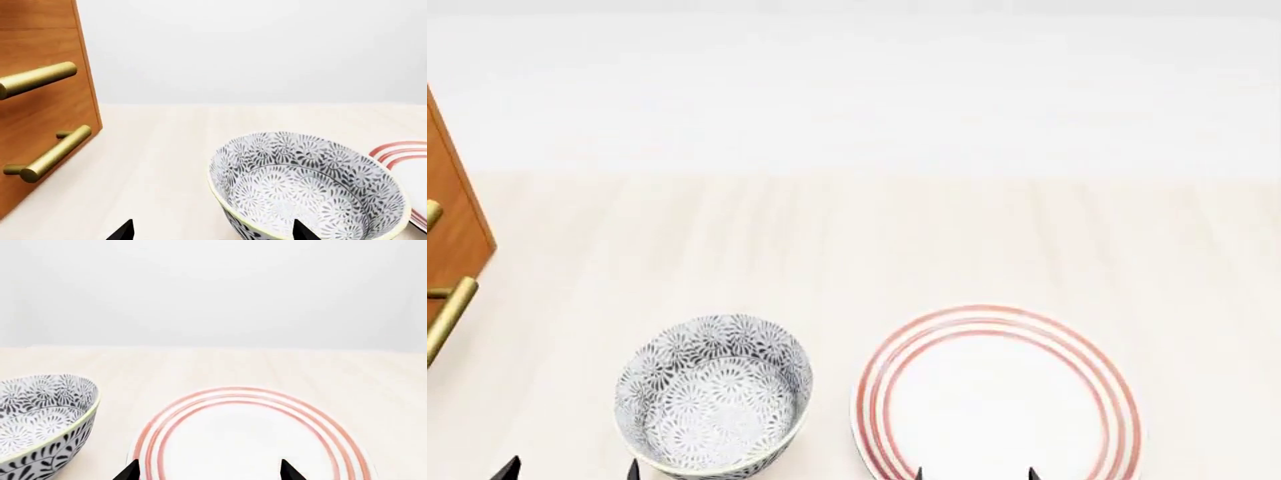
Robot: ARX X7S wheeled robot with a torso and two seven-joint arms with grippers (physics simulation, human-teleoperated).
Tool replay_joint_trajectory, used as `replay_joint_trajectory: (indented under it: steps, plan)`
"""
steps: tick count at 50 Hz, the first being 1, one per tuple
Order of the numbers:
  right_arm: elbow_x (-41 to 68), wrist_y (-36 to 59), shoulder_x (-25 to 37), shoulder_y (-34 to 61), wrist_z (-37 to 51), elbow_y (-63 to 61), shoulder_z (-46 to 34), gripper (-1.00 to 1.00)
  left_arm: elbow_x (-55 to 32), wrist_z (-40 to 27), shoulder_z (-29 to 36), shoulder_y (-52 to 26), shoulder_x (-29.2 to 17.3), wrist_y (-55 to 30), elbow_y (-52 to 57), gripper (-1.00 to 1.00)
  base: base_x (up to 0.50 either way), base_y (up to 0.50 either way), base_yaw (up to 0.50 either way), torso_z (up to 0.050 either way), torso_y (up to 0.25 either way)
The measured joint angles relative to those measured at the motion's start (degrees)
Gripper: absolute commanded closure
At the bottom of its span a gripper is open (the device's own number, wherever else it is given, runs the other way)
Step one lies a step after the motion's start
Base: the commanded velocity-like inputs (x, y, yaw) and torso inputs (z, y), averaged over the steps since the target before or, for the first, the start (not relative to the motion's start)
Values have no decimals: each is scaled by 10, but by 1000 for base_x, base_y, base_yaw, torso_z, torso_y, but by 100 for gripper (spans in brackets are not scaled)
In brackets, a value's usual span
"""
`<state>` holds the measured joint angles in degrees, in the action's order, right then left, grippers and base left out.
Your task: Open the top drawer of the cabinet.
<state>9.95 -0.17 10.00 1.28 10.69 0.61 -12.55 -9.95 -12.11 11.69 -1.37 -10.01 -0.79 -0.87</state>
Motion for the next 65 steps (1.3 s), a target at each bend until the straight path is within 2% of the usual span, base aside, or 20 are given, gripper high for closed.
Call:
replay_joint_trajectory:
  steps: [25,40,49,65]
  plan:
    - [3,-13,9,0,5,0,-13,-100,-7,-8,10,-2,-7,3,-2,-100,0,452,0,0,0]
    - [8,-10,12,1,9,0,-18,-100,-7,-17,14,-6,-11,1,-5,-100,0,0,0,0,0]
    - [13,-6,14,3,13,0,-20,-100,42,-45,32,-46,-25,-63,-4,-100,0,0,0,0,0]
    - [20,1,17,5,19,0,-22,-100,201,-55,137,-128,-68,-199,1,-100,0,0,0,0,0]
